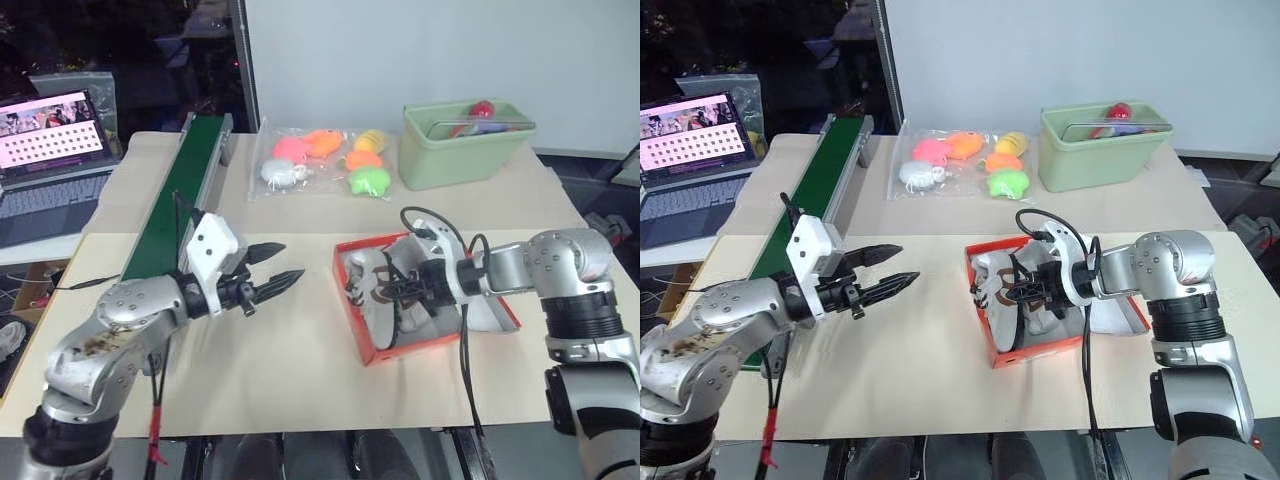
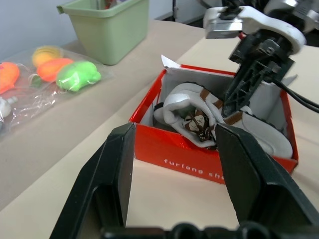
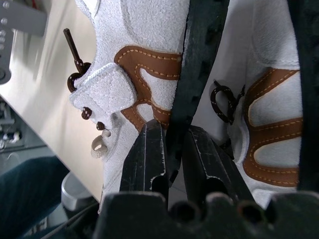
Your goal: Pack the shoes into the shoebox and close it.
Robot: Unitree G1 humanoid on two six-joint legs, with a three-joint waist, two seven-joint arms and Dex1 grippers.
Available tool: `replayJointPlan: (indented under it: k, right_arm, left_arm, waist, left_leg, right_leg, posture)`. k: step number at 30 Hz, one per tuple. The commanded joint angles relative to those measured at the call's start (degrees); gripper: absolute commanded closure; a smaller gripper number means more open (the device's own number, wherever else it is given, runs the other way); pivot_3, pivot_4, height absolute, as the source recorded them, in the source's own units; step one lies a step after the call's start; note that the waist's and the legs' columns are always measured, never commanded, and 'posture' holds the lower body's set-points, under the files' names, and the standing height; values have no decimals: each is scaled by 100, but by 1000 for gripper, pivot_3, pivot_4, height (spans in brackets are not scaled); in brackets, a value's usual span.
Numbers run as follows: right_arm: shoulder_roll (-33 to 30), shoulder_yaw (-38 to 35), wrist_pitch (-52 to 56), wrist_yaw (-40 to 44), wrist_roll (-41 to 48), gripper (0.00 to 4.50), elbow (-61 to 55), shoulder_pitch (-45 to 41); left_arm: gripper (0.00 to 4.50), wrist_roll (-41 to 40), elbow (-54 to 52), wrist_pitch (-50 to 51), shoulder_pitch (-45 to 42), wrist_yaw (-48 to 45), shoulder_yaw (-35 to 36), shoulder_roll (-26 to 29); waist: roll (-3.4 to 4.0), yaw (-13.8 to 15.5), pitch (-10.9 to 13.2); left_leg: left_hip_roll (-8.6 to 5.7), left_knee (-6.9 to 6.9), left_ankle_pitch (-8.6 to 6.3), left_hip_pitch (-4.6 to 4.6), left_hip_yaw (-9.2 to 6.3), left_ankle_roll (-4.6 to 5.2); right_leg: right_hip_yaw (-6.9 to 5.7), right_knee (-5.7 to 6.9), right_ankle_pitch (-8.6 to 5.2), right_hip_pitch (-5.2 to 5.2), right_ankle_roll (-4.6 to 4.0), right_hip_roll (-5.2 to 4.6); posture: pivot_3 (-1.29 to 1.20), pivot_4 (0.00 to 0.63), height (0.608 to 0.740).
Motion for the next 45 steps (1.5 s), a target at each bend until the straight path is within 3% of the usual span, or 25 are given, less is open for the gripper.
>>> replayJointPlan:
  k: [1,6,11,15,17,21,27,31,35,42,44,45]
  right_arm:
    - [-294,422,130,38,233,4325,-38,-162]
    - [-640,1577,110,434,-207,4325,-493,-603]
    - [-1142,2855,-558,1444,-1011,4325,-934,-809]
    - [-669,2832,-94,1994,-962,4325,105,-1270]
    - [-843,3439,-1175,2251,-1888,4325,49,-1324]
    - [-760,3794,-1343,2700,-2174,4325,-149,-1302]
    - [1,3703,-1211,2655,-2402,4325,-243,-1184]
    - [146,3709,-1794,2641,-3020,4325,273,-1251]
    - [291,3308,-1290,2713,-2922,4325,508,-1323]
    - [750,2198,-827,2141,-2980,4325,872,-1429]
    - [845,1972,-824,1955,-3042,3402,911,-1389]
    - [917,1803,-815,1850,-3057,3194,975,-1369]
  left_arm:
    - [1822,-85,-258,-253,198,-412,121,263]
    - [1822,-100,-458,-348,303,-472,-78,246]
    - [1822,-144,-544,-374,403,-518,-111,244]
    - [1822,-120,-672,-429,598,-540,-142,277]
    - [1822,-121,-724,-433,646,-496,-130,278]
    - [1822,-138,-808,-368,674,-343,-85,272]
    - [1822,-227,-913,-255,616,-131,-164,244]
    - [1822,-327,-887,-172,510,-107,-130,311]
    - [1822,-299,-805,-202,438,-122,-164,335]
    - [1822,-257,-712,-213,271,-128,-293,313]
    - [1746,-244,-655,-227,213,-148,-313,315]
    - [1746,-245,-633,-225,174,-154,-332,310]
  waist:
    - [0,7,0]
    - [0,7,0]
    - [0,37,0]
    - [-1,23,0]
    - [0,11,0]
    - [0,13,0]
    - [-4,-29,-3]
    - [-11,-53,-7]
    - [-12,-60,-8]
    - [-11,-100,-7]
    - [-10,-93,-6]
    - [-9,-87,-6]
  left_leg:
    - [1,0,0,0,0,0]
    - [1,0,-1,-2,1,1]
    - [2,-1,-1,-1,-1,2]
    - [1,-1,-1,1,1,2]
    - [3,0,-1,3,1,2]
    - [4,0,-2,1,1,2]
    - [8,-1,-2,6,0,2]
    - [15,0,-1,23,-1,2]
    - [15,-1,-1,51,3,1]
    - [15,0,-1,34,3,1]
    - [14,0,-1,21,2,1]
    - [12,-1,-1,14,2,1]
  right_leg:
    - [0,-1,0,-1,0,0]
    - [-1,-1,-1,-3,0,0]
    - [-4,-5,-3,-2,1,-1]
    - [-3,-2,-2,-2,1,-4]
    - [-2,1,-1,-2,-3,-1]
    - [-3,2,-3,-7,-4,-1]
    - [-3,7,-2,-5,-5,1]
    - [-3,16,-2,4,-9,10]
    - [1,17,-1,25,-12,10]
    - [5,30,-2,2,-16,12]
    - [5,29,-2,-6,-16,12]
    - [4,29,-2,-11,-16,10]
  posture:
    - [0,150,729]
    - [0,150,729]
    - [0,150,729]
    - [0,150,729]
    - [0,150,729]
    - [0,150,729]
    - [0,150,729]
    - [0,150,729]
    - [0,150,729]
    - [0,150,729]
    - [0,150,729]
    - [0,150,729]
